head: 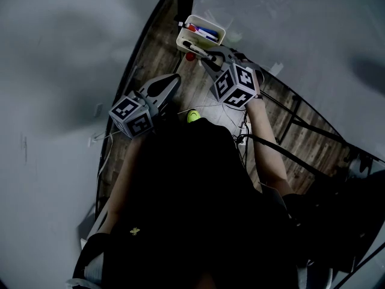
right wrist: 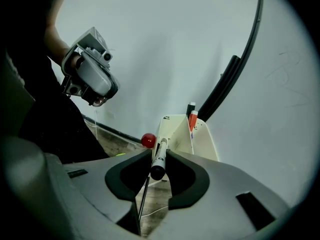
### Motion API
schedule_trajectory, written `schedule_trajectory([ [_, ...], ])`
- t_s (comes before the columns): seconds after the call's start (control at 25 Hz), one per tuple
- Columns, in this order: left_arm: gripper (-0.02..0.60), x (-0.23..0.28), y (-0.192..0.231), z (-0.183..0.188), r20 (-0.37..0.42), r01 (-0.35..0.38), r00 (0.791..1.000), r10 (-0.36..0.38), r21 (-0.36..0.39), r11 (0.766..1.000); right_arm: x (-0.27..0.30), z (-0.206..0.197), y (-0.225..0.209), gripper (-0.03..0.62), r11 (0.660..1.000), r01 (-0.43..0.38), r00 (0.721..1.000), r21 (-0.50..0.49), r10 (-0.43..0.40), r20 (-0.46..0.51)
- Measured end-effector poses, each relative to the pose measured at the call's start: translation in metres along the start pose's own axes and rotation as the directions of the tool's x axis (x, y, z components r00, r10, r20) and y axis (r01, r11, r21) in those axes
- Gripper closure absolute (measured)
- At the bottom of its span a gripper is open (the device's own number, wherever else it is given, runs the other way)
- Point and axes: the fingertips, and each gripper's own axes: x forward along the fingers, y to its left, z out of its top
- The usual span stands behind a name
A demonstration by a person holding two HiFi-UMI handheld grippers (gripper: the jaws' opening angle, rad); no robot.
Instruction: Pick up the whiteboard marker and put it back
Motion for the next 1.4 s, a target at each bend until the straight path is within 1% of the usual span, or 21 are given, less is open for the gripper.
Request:
schedule_trajectory([
  [0.28, 0.568, 0.0, -0.013, 0.003, 0.004, 0.01, 1.0, -0.01, 0.013, 1.0, -0.013, -0.001, 0.002, 0.517, 0.999, 0.029, 0.999, 0.015, -0.029, 0.02],
  [0.6, 0.568, 0.0, -0.012, -0.003, 0.01, 0.019, 1.0, -0.019, 0.031, 0.999, -0.023, -0.001, 0.001, 0.52, 0.996, 0.049, 0.997, 0.069, -0.053, 0.063],
  [0.76, 0.568, 0.002, -0.016, -0.001, 0.008, 0.021, 1.0, -0.021, 0.034, 0.999, -0.026, 0.003, 0.0, 0.52, 0.995, 0.061, 0.995, 0.075, -0.067, 0.077],
  [0.88, 0.568, 0.002, -0.016, -0.003, 0.007, 0.027, 1.0, -0.027, 0.051, 0.998, -0.03, 0.006, 0.001, 0.52, 0.994, 0.062, 0.994, 0.086, -0.069, 0.089],
  [1.0, 0.568, 0.004, -0.021, 0.001, 0.004, 0.031, 1.0, -0.031, 0.038, 0.999, -0.033, 0.011, -0.001, 0.52, 0.993, 0.062, 0.992, 0.103, -0.073, 0.104],
  [1.2, 0.568, 0.004, -0.018, -0.002, 0.017, 0.039, 0.999, -0.04, 0.046, 0.998, -0.037, 0.014, -0.001, 0.52, 0.991, 0.074, 0.989, 0.113, -0.088, 0.116],
  [1.4, 0.568, 0.005, -0.024, -0.005, 0.018, 0.044, 0.999, -0.045, 0.053, 0.998, -0.048, 0.016, 0.001, 0.52, 0.988, 0.084, 0.986, 0.13, -0.101, 0.132],
])
